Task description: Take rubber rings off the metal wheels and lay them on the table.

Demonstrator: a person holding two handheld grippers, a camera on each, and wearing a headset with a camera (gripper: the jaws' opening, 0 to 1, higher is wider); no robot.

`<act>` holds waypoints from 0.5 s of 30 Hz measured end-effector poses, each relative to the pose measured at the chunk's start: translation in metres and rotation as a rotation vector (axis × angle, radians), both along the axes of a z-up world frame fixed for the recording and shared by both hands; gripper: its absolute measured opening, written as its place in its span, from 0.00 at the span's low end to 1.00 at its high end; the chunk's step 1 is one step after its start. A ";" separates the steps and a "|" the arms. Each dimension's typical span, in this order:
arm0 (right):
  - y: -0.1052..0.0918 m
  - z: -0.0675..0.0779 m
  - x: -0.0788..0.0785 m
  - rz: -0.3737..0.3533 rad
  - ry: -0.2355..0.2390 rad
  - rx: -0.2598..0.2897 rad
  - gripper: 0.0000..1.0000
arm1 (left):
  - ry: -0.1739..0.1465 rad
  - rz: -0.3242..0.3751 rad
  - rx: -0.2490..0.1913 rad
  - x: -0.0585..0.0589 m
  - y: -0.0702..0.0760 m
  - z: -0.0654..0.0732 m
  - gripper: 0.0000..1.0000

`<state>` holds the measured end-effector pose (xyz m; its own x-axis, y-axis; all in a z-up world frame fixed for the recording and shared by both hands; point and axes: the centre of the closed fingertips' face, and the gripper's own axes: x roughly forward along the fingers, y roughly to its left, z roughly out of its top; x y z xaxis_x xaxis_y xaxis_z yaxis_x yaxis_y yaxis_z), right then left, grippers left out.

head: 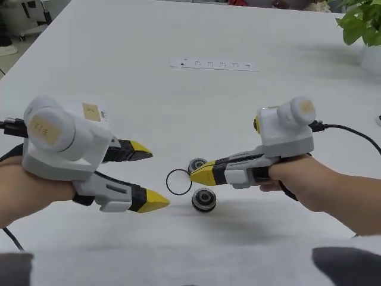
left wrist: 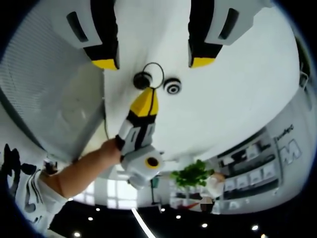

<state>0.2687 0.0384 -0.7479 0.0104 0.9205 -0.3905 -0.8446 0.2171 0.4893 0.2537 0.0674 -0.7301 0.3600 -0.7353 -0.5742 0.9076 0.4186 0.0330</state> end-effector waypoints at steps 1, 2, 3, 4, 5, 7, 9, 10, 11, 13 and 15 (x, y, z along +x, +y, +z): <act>0.001 -0.001 -0.001 0.004 0.001 -0.001 0.00 | -0.001 0.002 0.001 0.000 0.001 0.000 0.57; 0.003 -0.002 -0.002 0.010 0.002 -0.005 0.00 | -0.001 0.004 0.002 0.000 0.002 0.000 0.57; 0.004 -0.003 -0.002 0.014 0.001 -0.008 0.00 | -0.001 0.008 0.003 0.000 0.003 0.000 0.57; 0.006 -0.004 -0.003 0.020 -0.002 -0.012 0.00 | 0.000 0.010 0.004 0.000 0.004 -0.001 0.58; 0.006 -0.005 -0.003 0.022 -0.003 -0.013 0.00 | 0.000 0.014 0.006 0.000 0.006 -0.001 0.58; 0.008 -0.007 -0.003 0.025 -0.005 -0.018 0.00 | 0.000 0.020 0.007 0.000 0.008 -0.001 0.58; 0.007 -0.011 -0.001 0.026 -0.005 -0.023 0.00 | 0.002 0.027 0.005 0.000 0.010 -0.002 0.59; 0.008 -0.012 0.000 0.027 -0.006 -0.028 0.00 | 0.005 0.032 0.002 0.000 0.011 -0.002 0.59; 0.008 -0.013 0.000 0.028 -0.006 -0.031 0.00 | 0.006 0.037 -0.002 0.001 0.012 -0.002 0.59; 0.008 -0.015 0.000 0.028 -0.008 -0.037 0.00 | 0.009 0.044 -0.009 0.001 0.013 -0.002 0.58; 0.007 -0.020 0.002 0.028 -0.017 -0.043 0.00 | 0.010 0.048 -0.007 0.001 0.014 -0.002 0.58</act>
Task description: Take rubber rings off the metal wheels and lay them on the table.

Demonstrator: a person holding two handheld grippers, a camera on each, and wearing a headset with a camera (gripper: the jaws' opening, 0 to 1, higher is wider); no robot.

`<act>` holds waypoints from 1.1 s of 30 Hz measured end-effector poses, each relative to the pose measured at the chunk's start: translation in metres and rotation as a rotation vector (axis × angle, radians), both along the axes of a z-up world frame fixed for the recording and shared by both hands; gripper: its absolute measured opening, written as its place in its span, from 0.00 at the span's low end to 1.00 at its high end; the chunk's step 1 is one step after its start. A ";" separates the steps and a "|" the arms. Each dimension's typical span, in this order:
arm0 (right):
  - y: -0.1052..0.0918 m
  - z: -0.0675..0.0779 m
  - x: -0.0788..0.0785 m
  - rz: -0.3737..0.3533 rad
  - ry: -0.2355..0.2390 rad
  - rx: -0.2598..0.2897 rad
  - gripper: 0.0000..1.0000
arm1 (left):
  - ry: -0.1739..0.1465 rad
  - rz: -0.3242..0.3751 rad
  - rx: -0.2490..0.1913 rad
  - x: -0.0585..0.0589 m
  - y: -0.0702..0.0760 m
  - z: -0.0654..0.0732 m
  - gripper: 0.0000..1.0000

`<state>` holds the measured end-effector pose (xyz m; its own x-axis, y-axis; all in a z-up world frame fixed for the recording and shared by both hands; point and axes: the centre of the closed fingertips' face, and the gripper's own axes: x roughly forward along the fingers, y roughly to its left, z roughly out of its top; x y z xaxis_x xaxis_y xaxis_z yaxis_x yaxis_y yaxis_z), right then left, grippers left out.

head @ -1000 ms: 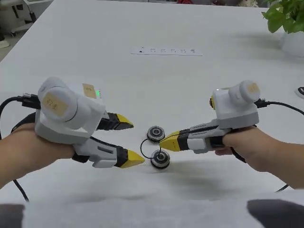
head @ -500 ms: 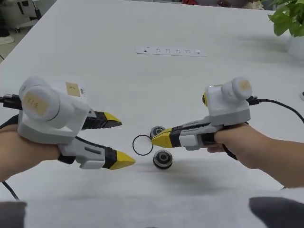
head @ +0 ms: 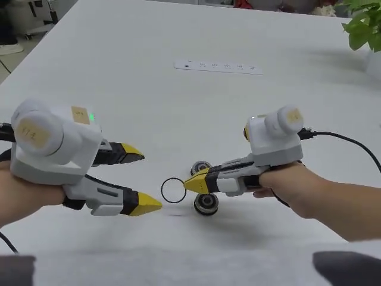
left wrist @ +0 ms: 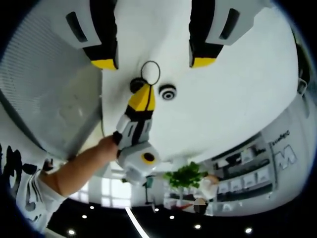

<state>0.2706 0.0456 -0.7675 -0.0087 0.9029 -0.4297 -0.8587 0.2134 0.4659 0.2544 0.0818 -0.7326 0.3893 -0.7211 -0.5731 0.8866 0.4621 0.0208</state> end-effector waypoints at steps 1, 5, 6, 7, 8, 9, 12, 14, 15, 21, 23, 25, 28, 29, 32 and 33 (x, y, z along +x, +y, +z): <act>0.000 -0.001 0.000 0.000 -0.001 -0.002 0.00 | 0.000 0.000 0.001 0.000 0.000 0.000 0.58; 0.003 -0.007 0.000 0.011 -0.005 -0.017 0.00 | 0.004 0.004 0.004 -0.001 0.002 -0.002 0.58; 0.004 -0.009 0.000 0.016 -0.006 -0.023 0.00 | 0.004 0.005 0.004 -0.001 0.002 -0.002 0.58; 0.004 -0.010 0.000 0.019 -0.009 -0.028 0.00 | 0.005 0.006 0.003 -0.001 0.002 -0.002 0.59; 0.004 -0.011 0.000 0.021 -0.012 -0.032 0.00 | 0.004 0.007 0.003 -0.001 0.002 -0.002 0.59; 0.005 -0.012 -0.001 0.023 -0.013 -0.034 0.00 | 0.004 0.007 0.004 -0.001 0.002 -0.002 0.59; 0.007 -0.015 -0.001 0.034 -0.023 -0.045 0.00 | 0.002 0.007 0.007 -0.001 0.002 -0.002 0.58; 0.008 -0.016 -0.002 0.042 -0.027 -0.050 0.00 | 0.001 0.008 0.007 -0.002 0.002 -0.002 0.58; 0.009 -0.017 -0.003 0.047 -0.028 -0.052 0.00 | 0.002 0.009 0.007 -0.002 0.003 -0.002 0.58; 0.011 -0.021 -0.006 0.066 -0.041 -0.069 0.00 | 0.003 0.015 0.008 -0.002 0.005 -0.003 0.58; 0.011 -0.022 -0.006 0.072 -0.050 -0.075 0.00 | 0.003 0.016 0.009 -0.002 0.005 -0.003 0.58; 0.011 -0.023 -0.006 0.076 -0.056 -0.080 0.00 | 0.003 0.016 0.011 -0.002 0.005 -0.004 0.58; 0.011 -0.024 -0.006 0.078 -0.065 -0.087 0.01 | 0.004 0.017 0.010 -0.002 0.006 -0.004 0.58; 0.010 -0.025 -0.006 0.078 -0.067 -0.090 0.02 | 0.004 0.017 0.012 -0.002 0.006 -0.004 0.58; 0.010 -0.025 -0.005 0.078 -0.073 -0.094 0.05 | 0.006 0.018 0.012 -0.002 0.006 -0.005 0.58; 0.009 -0.025 -0.005 0.079 -0.076 -0.095 0.06 | 0.007 0.018 0.013 -0.002 0.006 -0.005 0.58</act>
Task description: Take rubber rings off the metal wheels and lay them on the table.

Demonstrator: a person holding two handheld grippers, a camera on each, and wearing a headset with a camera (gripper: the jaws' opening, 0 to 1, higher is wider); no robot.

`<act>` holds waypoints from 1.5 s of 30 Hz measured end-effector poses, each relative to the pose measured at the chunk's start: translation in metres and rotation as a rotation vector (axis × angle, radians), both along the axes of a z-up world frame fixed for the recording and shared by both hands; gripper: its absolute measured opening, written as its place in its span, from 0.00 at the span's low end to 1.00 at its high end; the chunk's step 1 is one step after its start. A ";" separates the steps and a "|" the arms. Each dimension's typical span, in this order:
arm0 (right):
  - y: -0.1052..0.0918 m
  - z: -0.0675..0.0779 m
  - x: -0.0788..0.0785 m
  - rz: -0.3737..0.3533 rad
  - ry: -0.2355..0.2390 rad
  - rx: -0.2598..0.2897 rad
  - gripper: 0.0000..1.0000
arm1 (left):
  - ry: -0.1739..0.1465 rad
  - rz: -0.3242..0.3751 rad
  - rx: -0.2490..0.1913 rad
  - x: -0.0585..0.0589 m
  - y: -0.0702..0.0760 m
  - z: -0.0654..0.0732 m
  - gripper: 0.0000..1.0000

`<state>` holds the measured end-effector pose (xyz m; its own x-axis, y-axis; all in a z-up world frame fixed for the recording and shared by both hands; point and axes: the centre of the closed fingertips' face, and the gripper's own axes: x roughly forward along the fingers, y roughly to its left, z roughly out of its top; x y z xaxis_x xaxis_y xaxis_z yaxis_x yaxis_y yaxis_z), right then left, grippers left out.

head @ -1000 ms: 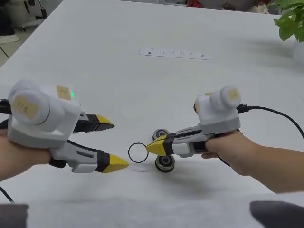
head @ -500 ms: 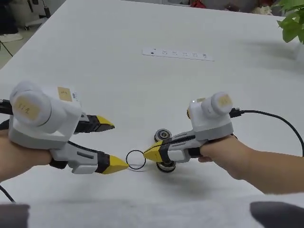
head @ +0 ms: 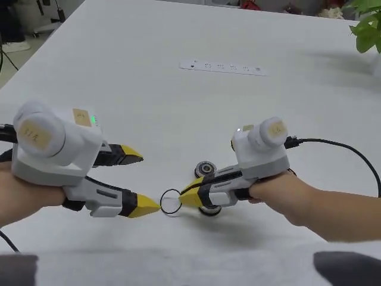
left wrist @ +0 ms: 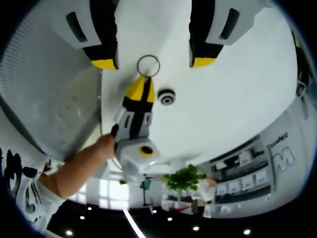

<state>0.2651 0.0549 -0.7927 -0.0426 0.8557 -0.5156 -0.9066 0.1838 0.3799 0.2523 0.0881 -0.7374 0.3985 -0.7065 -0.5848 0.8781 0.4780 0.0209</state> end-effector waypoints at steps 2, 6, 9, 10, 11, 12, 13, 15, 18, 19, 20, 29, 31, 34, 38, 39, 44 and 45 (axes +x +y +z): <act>-0.001 0.000 0.001 0.000 -0.009 -0.005 0.10 | 0.000 -0.002 0.004 0.000 0.000 0.000 0.59; -0.002 0.001 0.003 -0.006 -0.019 -0.005 0.18 | 0.001 -0.001 0.005 0.000 0.000 0.000 0.59; -0.004 0.003 0.004 -0.006 -0.033 -0.006 0.21 | 0.001 -0.003 0.008 0.000 0.001 0.000 0.59; -0.004 0.004 0.004 -0.005 -0.036 -0.004 0.23 | 0.001 -0.003 0.008 0.000 0.001 0.000 0.59; -0.004 0.006 0.004 -0.004 -0.038 -0.002 0.24 | 0.001 -0.003 0.009 0.000 0.001 0.000 0.59; -0.004 0.007 0.004 -0.004 -0.040 -0.001 0.25 | 0.002 -0.003 0.010 0.000 0.001 0.000 0.59; -0.004 0.009 0.004 -0.002 -0.044 0.002 0.26 | 0.001 -0.003 0.010 0.000 0.001 0.000 0.59; -0.005 0.011 0.004 -0.001 -0.049 0.005 0.28 | 0.002 -0.003 0.010 0.000 0.001 0.000 0.59; -0.006 0.014 0.003 0.007 -0.059 0.004 0.30 | 0.002 -0.005 0.011 0.000 0.000 0.000 0.59; -0.007 0.016 0.003 0.009 -0.063 0.004 0.31 | 0.002 -0.006 0.011 0.000 -0.001 0.000 0.59; -0.008 0.016 0.002 0.011 -0.064 0.004 0.31 | 0.002 -0.007 0.011 0.000 -0.001 0.001 0.59; -0.017 0.025 0.005 -0.001 -0.076 0.021 0.33 | 0.000 -0.015 0.011 0.003 -0.007 0.002 0.59; -0.019 0.026 0.005 -0.001 -0.078 0.020 0.33 | -0.001 -0.019 0.012 0.004 -0.008 0.003 0.59; -0.023 0.027 0.006 -0.003 -0.082 0.020 0.33 | -0.001 -0.024 0.012 0.006 -0.011 0.003 0.59; -0.028 0.029 0.006 -0.009 -0.084 0.022 0.33 | -0.002 -0.029 0.013 0.008 -0.014 0.003 0.58; -0.029 0.029 0.007 -0.009 -0.084 0.022 0.33 | -0.002 -0.032 0.013 0.009 -0.015 0.003 0.58; -0.034 0.028 0.007 -0.018 -0.085 0.022 0.33 | -0.001 -0.040 0.015 0.012 -0.018 0.003 0.58; -0.035 0.028 0.008 -0.021 -0.084 0.023 0.33 | 0.000 -0.041 0.015 0.012 -0.019 0.003 0.58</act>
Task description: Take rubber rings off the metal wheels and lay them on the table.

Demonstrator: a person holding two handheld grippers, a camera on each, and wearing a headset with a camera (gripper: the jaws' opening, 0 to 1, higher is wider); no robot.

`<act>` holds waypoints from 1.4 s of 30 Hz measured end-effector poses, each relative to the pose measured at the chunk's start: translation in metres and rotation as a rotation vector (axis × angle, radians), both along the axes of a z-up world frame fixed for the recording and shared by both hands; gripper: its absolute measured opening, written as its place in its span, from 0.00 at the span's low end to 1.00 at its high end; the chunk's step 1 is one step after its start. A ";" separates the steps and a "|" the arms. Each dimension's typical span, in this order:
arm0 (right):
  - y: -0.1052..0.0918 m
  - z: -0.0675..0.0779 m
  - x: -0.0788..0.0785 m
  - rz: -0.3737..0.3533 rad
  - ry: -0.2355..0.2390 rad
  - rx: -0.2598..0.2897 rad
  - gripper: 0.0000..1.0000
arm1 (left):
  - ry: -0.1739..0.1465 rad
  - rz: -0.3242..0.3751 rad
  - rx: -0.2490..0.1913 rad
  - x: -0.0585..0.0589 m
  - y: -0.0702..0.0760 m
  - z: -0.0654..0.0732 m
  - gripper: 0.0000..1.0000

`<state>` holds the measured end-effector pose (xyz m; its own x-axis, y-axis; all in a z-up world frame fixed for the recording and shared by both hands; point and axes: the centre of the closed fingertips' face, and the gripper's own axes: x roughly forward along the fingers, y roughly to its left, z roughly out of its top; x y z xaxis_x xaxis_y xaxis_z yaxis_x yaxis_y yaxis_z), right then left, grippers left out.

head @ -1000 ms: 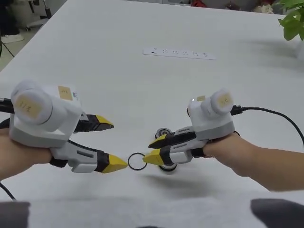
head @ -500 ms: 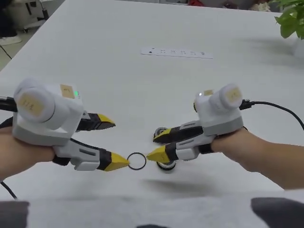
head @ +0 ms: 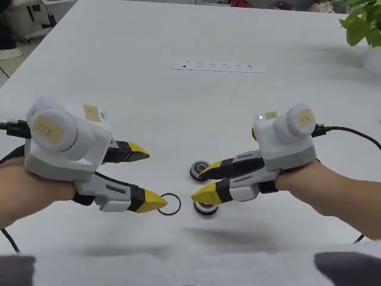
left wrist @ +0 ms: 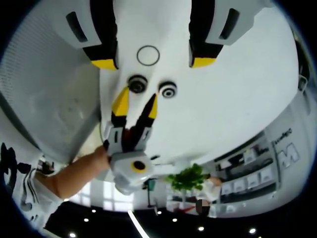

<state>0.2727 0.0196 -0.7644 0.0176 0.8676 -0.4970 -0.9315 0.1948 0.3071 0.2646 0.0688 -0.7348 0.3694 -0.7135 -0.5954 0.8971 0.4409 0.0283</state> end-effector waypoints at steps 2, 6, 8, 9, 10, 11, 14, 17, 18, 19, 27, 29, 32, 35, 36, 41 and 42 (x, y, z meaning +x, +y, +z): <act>-0.002 0.000 0.001 -0.005 0.001 0.002 0.33 | 0.001 -0.002 0.000 0.001 -0.002 0.000 0.58; -0.005 0.001 0.002 -0.012 0.001 0.005 0.33 | 0.003 -0.010 0.004 0.003 -0.004 -0.001 0.58; -0.007 0.001 0.002 -0.016 0.000 0.005 0.33 | 0.005 -0.011 0.005 0.004 -0.005 -0.002 0.58; -0.008 0.001 0.002 -0.018 -0.001 0.005 0.33 | 0.006 -0.012 0.005 0.004 -0.006 -0.002 0.57; -0.009 0.001 0.002 -0.019 -0.002 0.005 0.33 | 0.007 -0.012 0.006 0.004 -0.006 -0.002 0.57; -0.009 0.002 0.002 -0.021 -0.002 0.006 0.33 | 0.008 -0.013 0.006 0.005 -0.007 -0.003 0.57; -0.012 0.001 0.002 -0.025 -0.001 0.006 0.33 | 0.010 -0.019 0.006 0.006 -0.010 -0.004 0.57; -0.015 0.000 0.001 -0.030 0.001 0.007 0.33 | 0.011 -0.025 0.008 0.007 -0.013 -0.005 0.57; -0.016 -0.001 0.001 -0.031 0.001 0.006 0.33 | 0.013 -0.026 0.008 0.007 -0.014 -0.005 0.57; -0.017 -0.001 0.001 -0.032 0.001 0.005 0.33 | 0.012 -0.030 0.009 0.007 -0.016 -0.006 0.57; -0.027 -0.008 0.000 -0.035 0.002 -0.009 0.32 | 0.021 -0.052 0.020 0.009 -0.024 -0.010 0.55; -0.028 -0.009 -0.001 -0.034 -0.001 -0.016 0.32 | 0.024 -0.059 0.020 0.009 -0.026 -0.012 0.55; -0.029 -0.011 -0.003 -0.032 -0.001 -0.022 0.32 | 0.027 -0.065 0.027 0.010 -0.028 -0.015 0.55; -0.030 -0.014 -0.004 -0.033 0.003 -0.024 0.32 | 0.034 -0.070 0.029 0.011 -0.030 -0.017 0.55; -0.030 -0.015 -0.005 -0.032 0.004 -0.025 0.32 | 0.036 -0.073 0.030 0.011 -0.031 -0.018 0.54; -0.033 -0.021 -0.006 -0.025 0.004 -0.036 0.31 | 0.044 -0.089 0.037 0.011 -0.036 -0.021 0.53; -0.033 -0.021 -0.006 -0.025 0.005 -0.037 0.31 | 0.047 -0.093 0.038 0.011 -0.038 -0.023 0.53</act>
<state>0.2671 -0.0135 -0.7857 0.0367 0.8479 -0.5289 -0.9248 0.2294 0.3036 0.2751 0.0313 -0.7573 0.2741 -0.7199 -0.6376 0.9347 0.3555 0.0005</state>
